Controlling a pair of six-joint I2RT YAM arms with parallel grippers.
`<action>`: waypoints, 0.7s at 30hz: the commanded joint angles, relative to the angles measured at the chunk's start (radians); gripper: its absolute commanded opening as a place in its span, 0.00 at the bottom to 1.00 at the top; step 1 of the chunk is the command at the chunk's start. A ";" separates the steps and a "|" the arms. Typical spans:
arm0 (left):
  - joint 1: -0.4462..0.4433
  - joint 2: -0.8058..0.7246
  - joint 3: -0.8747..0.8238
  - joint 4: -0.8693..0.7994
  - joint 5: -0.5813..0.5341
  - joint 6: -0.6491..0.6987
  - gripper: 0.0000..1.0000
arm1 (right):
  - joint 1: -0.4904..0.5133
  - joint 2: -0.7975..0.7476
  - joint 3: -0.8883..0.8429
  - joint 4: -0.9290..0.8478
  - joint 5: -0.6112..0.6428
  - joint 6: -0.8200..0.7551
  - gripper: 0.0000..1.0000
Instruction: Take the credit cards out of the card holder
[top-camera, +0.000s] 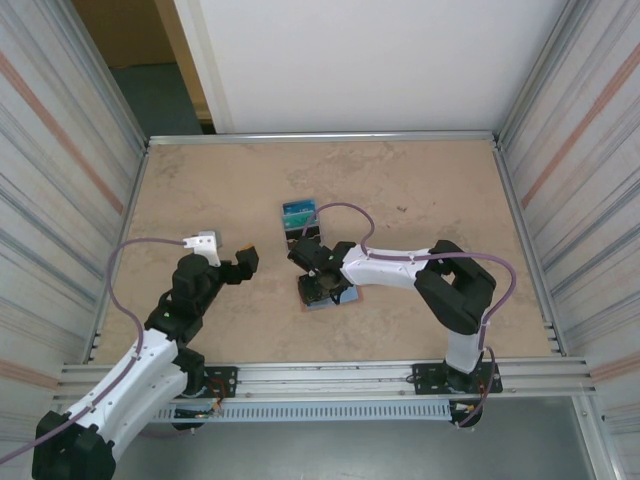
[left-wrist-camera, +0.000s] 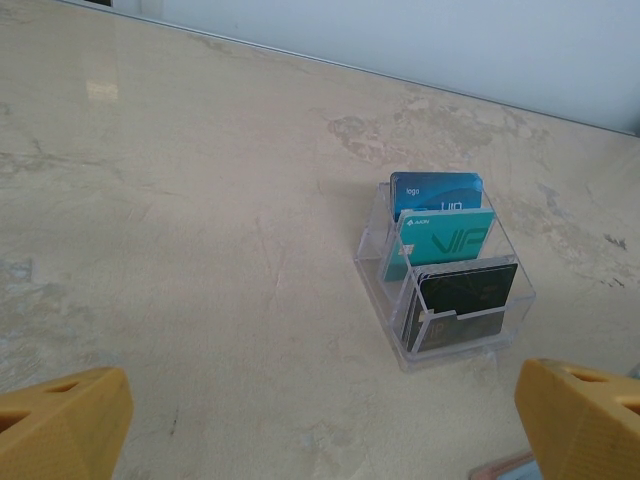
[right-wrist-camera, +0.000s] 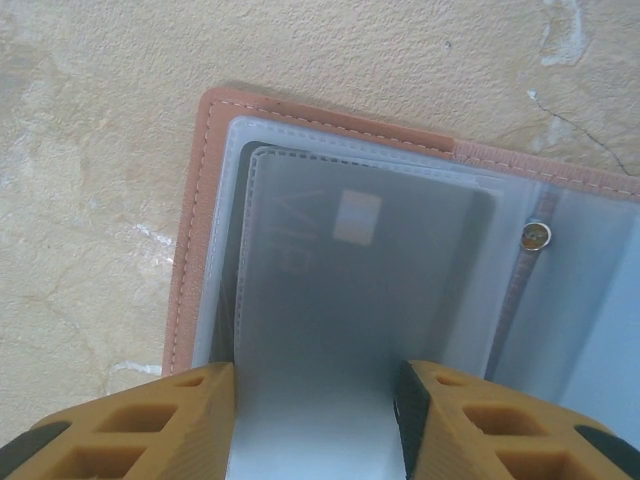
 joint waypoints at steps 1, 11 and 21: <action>-0.005 -0.016 0.025 -0.007 -0.009 -0.003 0.98 | 0.007 0.049 0.000 -0.062 0.036 0.026 0.45; -0.010 -0.026 0.047 -0.029 -0.004 0.017 0.99 | 0.007 0.014 0.016 -0.073 0.073 0.038 0.27; -0.066 0.006 0.086 -0.035 -0.052 0.069 0.99 | -0.005 -0.085 -0.005 -0.072 0.131 0.057 0.23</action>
